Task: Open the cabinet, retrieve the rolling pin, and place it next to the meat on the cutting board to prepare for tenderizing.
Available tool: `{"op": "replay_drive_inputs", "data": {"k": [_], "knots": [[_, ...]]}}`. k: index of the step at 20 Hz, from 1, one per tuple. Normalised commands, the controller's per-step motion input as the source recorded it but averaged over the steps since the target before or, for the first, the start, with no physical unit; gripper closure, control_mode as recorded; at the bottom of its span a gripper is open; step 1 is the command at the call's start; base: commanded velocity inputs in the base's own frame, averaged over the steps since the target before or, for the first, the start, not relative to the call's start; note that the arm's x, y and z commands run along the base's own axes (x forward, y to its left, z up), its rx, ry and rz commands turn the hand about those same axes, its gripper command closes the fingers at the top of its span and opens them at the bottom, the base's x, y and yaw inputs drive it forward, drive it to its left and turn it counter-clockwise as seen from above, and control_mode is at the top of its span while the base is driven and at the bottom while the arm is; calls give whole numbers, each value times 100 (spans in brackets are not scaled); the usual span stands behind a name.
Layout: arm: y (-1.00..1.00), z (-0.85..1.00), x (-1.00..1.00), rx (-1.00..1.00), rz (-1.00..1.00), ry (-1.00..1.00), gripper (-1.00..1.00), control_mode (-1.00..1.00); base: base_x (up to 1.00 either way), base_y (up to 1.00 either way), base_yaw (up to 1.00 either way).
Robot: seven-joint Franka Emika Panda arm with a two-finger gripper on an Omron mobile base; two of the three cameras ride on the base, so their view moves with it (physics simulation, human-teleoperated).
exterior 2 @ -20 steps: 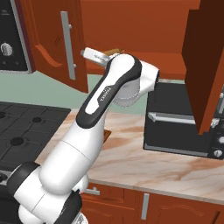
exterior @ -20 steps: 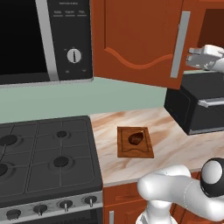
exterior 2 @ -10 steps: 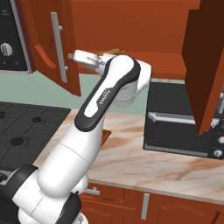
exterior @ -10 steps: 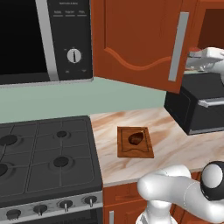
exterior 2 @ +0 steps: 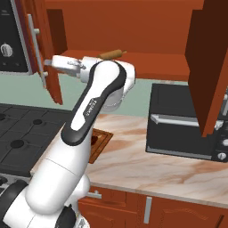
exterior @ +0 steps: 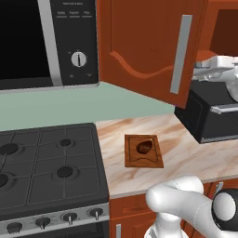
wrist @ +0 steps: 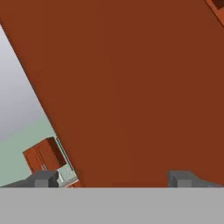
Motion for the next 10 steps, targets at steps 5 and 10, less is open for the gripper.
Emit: {"op": "replay_drive_inputs", "data": {"k": [5,10], "knots": [[59,-6,-54,0,12,0,-100,-100,0,0,0],[63,-7,-51,0,10,0,-100,-100,0,0,0]]}}
